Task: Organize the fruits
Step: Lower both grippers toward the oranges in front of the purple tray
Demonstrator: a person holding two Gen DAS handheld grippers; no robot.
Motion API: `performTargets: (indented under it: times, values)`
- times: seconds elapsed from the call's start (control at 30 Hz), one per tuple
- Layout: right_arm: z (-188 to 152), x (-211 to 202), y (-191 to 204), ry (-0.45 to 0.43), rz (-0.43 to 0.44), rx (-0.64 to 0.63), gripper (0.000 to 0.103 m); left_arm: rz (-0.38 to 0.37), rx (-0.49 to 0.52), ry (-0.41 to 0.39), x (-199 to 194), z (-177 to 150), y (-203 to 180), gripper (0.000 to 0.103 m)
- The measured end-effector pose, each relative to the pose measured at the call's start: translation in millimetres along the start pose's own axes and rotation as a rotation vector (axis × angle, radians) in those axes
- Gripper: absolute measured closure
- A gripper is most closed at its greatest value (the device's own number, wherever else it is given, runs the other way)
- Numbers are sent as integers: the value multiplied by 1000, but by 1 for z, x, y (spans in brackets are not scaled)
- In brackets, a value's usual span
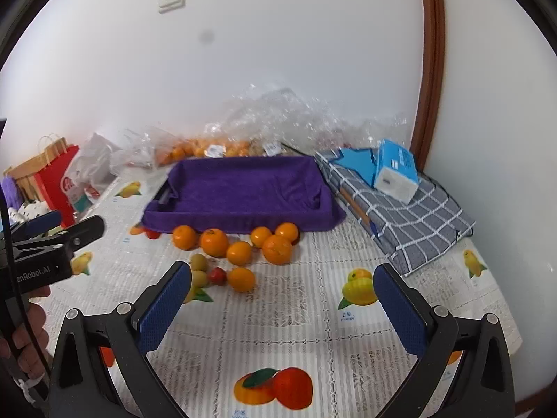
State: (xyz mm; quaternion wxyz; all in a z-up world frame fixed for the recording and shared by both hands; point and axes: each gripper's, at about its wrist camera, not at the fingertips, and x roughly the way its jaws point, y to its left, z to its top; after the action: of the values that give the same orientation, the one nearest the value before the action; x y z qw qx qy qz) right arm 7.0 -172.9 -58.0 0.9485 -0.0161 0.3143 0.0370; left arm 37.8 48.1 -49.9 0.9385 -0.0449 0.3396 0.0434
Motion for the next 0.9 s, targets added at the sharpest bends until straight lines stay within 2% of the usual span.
performTargets:
  times: [0.1, 0.27, 0.3, 0.37, 0.43, 0.53, 0.6, 0.67, 0.77, 0.9]
  values:
    - [-6, 27, -5, 58, 7, 5, 1, -6, -15, 29, 19, -6, 12, 4]
    - [-17, 70, -6, 134, 52, 7, 8, 6, -43, 88, 54, -15, 26, 6]
    - [-20, 81, -4, 163, 67, 11, 10, 6, -50, 109, 62, -18, 28, 9]
    - [-25, 95, -1, 190, 93, 14, 23, 0, -57, 141, 73, -22, 31, 15]
    - [-28, 106, 3, 187, 122, 13, 27, -21, -63, 170, 83, -27, 34, 19]
    - [-30, 118, 13, 173, 171, -6, 27, -36, -82, 192, 93, -34, 39, 24]
    - [-31, 127, 16, 178, 174, -11, 30, -43, -93, 205, 99, -38, 42, 24]
    - [-32, 137, 16, 192, 183, 7, 41, -41, -92, 218, 105, -40, 43, 24]
    - [-32, 146, 13, 200, 235, 55, 43, -45, -101, 227, 109, -43, 45, 25]
    - [-34, 152, 15, 225, 283, 60, 44, -86, -113, 219, 113, -40, 43, 25]
